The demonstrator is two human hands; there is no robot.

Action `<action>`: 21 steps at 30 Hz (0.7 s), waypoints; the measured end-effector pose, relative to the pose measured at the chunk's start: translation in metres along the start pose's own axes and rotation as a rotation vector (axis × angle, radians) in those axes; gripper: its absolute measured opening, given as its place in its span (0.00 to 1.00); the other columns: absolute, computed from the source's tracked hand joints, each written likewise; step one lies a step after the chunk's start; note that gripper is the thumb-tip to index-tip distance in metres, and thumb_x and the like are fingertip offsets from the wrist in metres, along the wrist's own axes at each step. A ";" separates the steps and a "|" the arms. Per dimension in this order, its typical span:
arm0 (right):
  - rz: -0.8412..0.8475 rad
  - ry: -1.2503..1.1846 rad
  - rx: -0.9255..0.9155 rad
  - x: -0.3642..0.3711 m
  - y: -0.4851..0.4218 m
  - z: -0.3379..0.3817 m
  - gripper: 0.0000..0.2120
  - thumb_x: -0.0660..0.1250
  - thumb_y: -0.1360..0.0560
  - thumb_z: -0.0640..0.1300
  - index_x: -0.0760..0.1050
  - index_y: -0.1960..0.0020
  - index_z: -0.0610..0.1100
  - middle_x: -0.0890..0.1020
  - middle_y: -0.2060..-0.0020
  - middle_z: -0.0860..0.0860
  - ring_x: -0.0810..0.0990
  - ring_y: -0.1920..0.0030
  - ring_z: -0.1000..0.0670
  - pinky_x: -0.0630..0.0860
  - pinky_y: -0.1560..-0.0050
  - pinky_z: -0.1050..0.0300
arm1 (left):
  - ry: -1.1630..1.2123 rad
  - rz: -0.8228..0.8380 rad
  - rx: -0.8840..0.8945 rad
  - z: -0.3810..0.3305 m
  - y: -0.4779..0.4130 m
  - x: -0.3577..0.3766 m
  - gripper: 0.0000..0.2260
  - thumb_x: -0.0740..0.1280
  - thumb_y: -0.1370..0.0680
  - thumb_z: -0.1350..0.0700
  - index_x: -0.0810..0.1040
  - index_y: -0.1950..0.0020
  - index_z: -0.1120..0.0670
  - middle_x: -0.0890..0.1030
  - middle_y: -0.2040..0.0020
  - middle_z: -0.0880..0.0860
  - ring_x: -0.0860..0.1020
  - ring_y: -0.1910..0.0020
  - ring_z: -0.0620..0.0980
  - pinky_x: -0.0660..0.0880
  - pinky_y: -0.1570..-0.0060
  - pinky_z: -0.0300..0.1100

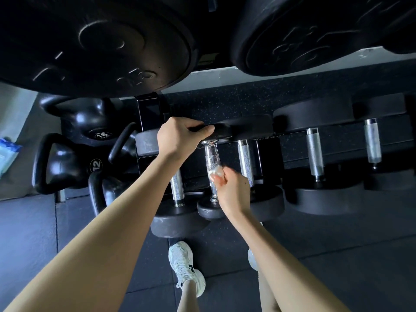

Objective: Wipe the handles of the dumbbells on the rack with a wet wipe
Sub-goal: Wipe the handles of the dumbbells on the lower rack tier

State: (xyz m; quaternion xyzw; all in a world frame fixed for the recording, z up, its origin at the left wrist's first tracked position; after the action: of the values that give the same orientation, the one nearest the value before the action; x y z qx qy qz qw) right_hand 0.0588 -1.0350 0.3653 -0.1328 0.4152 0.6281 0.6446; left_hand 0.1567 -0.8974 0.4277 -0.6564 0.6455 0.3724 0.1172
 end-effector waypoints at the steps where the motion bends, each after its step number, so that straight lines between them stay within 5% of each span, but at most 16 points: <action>1: 0.063 0.076 0.010 0.001 0.006 -0.007 0.11 0.65 0.24 0.46 0.69 0.62 0.43 0.76 0.67 0.46 0.68 0.65 0.46 0.62 0.63 0.57 | -0.003 0.004 0.001 0.000 0.000 0.000 0.13 0.72 0.29 0.44 0.84 0.48 0.50 0.84 0.56 0.49 0.77 0.59 0.43 0.72 0.61 0.34; 4: 0.167 0.140 0.040 -0.003 0.010 -0.016 0.17 0.66 0.24 0.45 0.64 0.68 0.44 0.75 0.68 0.47 0.69 0.66 0.47 0.59 0.67 0.56 | -0.009 0.020 -0.001 0.000 -0.002 0.000 0.14 0.72 0.29 0.44 0.84 0.48 0.50 0.84 0.56 0.50 0.77 0.59 0.43 0.71 0.62 0.33; 7: 0.132 -0.146 0.103 -0.003 0.000 -0.010 0.18 0.68 0.26 0.45 0.67 0.71 0.41 0.74 0.72 0.48 0.70 0.70 0.48 0.66 0.68 0.54 | -0.015 0.025 0.000 0.001 -0.002 0.000 0.14 0.72 0.29 0.44 0.84 0.47 0.50 0.85 0.55 0.50 0.79 0.56 0.45 0.70 0.62 0.32; 11: 0.092 -0.631 0.243 -0.007 -0.030 0.010 0.06 0.70 0.26 0.43 0.78 0.58 0.40 0.79 0.68 0.51 0.72 0.69 0.51 0.72 0.70 0.56 | -0.018 0.008 0.019 0.001 0.000 0.000 0.13 0.72 0.28 0.45 0.84 0.47 0.49 0.84 0.55 0.49 0.78 0.57 0.43 0.70 0.62 0.31; 16: 0.224 -0.715 0.323 -0.006 -0.040 0.014 0.07 0.70 0.26 0.46 0.78 0.52 0.43 0.80 0.61 0.49 0.75 0.65 0.53 0.72 0.73 0.68 | -0.037 -0.017 0.056 0.002 0.004 0.004 0.12 0.70 0.26 0.45 0.84 0.47 0.49 0.83 0.56 0.48 0.79 0.57 0.46 0.71 0.61 0.34; 21: 0.408 -0.778 0.374 0.000 -0.023 -0.003 0.02 0.67 0.25 0.52 0.77 0.53 0.57 0.80 0.55 0.48 0.76 0.60 0.47 0.77 0.56 0.50 | -0.077 -0.037 0.207 0.008 0.013 0.013 0.19 0.71 0.27 0.47 0.79 0.37 0.50 0.81 0.42 0.49 0.78 0.49 0.47 0.71 0.52 0.34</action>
State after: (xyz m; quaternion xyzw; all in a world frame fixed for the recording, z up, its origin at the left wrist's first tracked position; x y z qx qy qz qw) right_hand 0.0786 -1.0409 0.3551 0.3149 0.2664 0.6595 0.6284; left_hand 0.1401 -0.9036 0.4179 -0.6378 0.6633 0.3265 0.2161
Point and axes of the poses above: each hand's wrist, its own y-axis away from the middle knuckle, its own x-axis out of the palm, z = x × y, the point moved 5 cm from there along -y, towards the middle knuckle
